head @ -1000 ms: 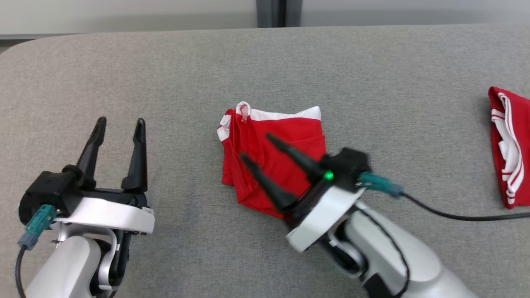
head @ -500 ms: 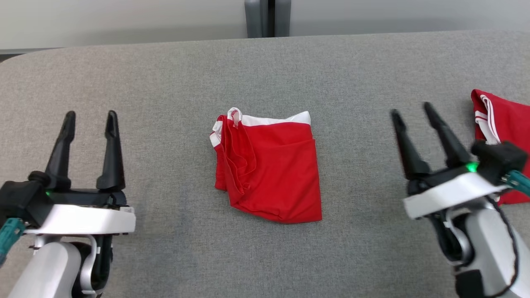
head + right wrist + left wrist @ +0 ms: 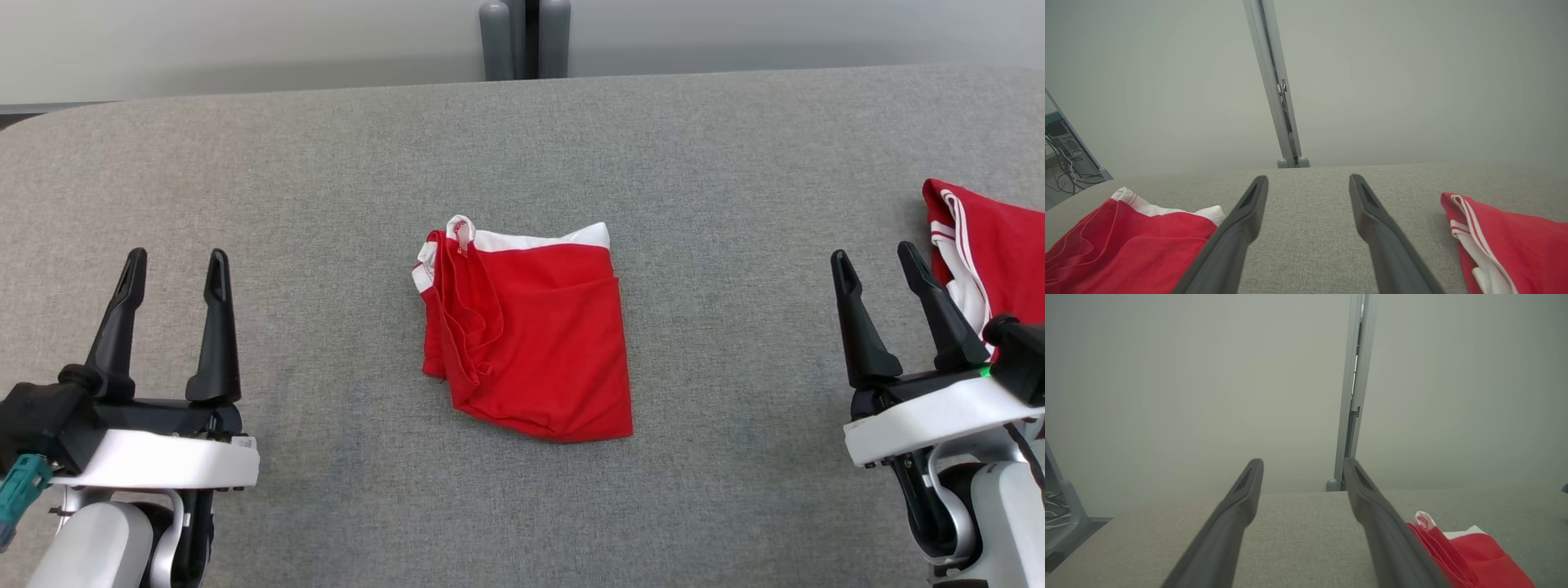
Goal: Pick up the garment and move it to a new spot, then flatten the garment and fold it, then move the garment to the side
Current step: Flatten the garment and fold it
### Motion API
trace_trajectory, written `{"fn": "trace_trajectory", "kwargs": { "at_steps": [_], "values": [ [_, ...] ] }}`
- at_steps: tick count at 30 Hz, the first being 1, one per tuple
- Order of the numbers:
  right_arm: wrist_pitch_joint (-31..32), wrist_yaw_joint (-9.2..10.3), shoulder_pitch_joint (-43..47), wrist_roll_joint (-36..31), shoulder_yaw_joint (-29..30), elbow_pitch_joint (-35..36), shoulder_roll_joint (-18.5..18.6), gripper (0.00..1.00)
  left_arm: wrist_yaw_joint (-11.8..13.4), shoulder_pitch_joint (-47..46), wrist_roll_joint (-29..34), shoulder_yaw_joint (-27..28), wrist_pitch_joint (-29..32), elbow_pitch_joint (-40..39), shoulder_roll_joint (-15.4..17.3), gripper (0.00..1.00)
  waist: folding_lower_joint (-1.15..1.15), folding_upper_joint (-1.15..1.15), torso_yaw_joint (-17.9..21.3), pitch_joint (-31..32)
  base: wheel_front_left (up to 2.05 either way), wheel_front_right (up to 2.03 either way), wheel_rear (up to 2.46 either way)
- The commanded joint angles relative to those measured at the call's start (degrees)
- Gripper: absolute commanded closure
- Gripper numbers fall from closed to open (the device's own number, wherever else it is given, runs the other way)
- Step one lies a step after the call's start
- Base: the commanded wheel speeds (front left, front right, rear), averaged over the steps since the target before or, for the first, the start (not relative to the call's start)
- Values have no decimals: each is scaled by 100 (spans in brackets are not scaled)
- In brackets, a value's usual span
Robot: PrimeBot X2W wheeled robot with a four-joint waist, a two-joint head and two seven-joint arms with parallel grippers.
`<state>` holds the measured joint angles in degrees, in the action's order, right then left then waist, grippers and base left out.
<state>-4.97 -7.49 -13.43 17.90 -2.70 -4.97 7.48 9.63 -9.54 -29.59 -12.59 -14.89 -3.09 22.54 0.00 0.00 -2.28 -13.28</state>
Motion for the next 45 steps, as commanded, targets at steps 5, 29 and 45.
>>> {"fn": "trace_trajectory", "kwargs": {
  "at_steps": [5,29,45],
  "values": [
    [78,0,86,-60,67,71,-23,0,-9,66,83,-43,-21,20,3,0,0,0,-13,-10,0,0,0],
    [451,0,-830,135,-1435,-757,-44,100,-132,-321,160,-390,-12,124,-275,0,0,0,-705,-274,0,0,0],
    [162,0,-2019,942,-3748,-2564,-299,100,-323,-461,240,-457,-20,353,-510,0,0,0,-1083,-387,0,0,0]
  ]
}}
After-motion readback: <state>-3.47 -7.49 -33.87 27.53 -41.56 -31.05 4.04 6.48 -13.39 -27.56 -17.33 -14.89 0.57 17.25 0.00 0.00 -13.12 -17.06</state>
